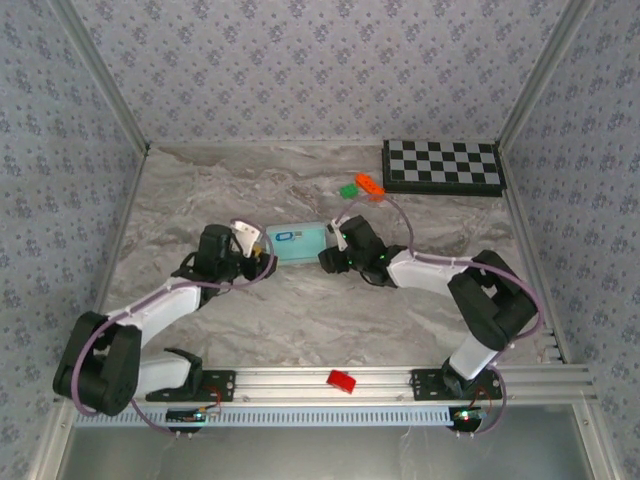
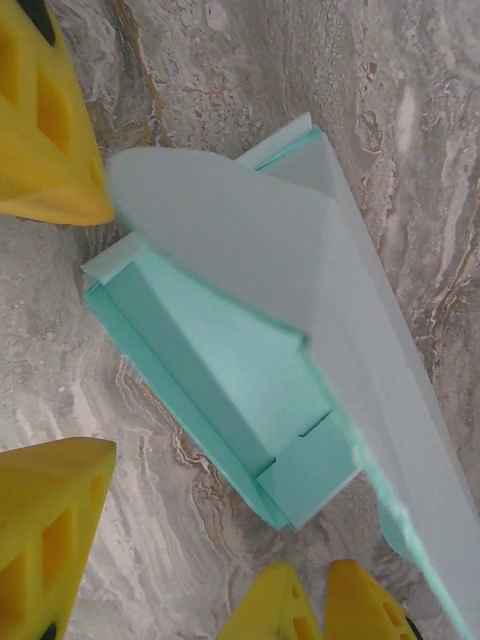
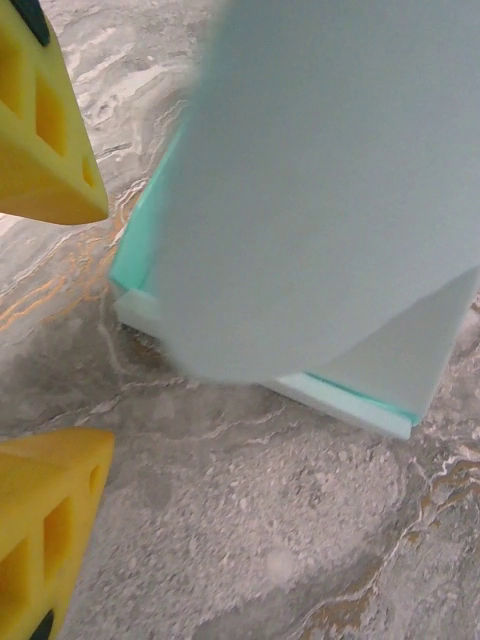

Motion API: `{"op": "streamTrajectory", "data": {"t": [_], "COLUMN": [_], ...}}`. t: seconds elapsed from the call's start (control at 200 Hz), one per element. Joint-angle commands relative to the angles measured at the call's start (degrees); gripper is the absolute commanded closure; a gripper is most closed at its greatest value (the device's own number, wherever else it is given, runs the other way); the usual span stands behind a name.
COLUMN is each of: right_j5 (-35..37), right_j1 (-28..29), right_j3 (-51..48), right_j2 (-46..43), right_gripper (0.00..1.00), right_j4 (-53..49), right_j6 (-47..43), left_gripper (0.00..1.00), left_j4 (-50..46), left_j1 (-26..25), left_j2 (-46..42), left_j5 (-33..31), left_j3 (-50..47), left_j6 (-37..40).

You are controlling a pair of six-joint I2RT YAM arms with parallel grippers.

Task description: Fold the paper box

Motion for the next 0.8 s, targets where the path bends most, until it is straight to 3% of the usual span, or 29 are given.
{"op": "streamTrajectory", "data": {"t": [0.0, 0.25, 0.5, 0.595, 0.7, 0.795], "right_j5": [0.42, 1.79, 2.86, 1.98, -0.53, -3.4], "right_j1": [-0.6, -3.41, -9.11, -11.11, -13.27, -14.55], "right_j3": [-2.42, -6.65, -2.76, 2.05, 9.23, 15.82], "right_j2": [-2.74, -6.46, -6.96, -5.76, -3.54, -1.19], "right_gripper": [0.42, 0.41, 0.43, 0.43, 0.43, 0.44], "right_j4": [0.86, 0.04, -7.34, -13.03, -19.37, -22.87], "right_j6": [-1.17, -0.76, 2.58, 4.63, 5.6, 5.55], "left_gripper": [0.41, 0.41, 0.41, 0.33, 0.32, 0.32], "left_j4": [0.63, -1.65, -11.39, -13.18, -16.2, -18.91], "left_j1": [-0.41, -0.36, -0.4, 0.04, 2.62, 6.14], "left_j2": [-4.34, -14.48, -20.81, -20.86, -16.76, -11.25], "left_j5": [-1.2, -8.36, -27.13, -33.29, -32.39, -27.47], "left_j3": [-1.89, -5.13, -1.32, 1.15, 6.58, 12.53], "left_j6": [-1.57, -5.02, -9.56, -13.1, -15.7, -18.89]}}
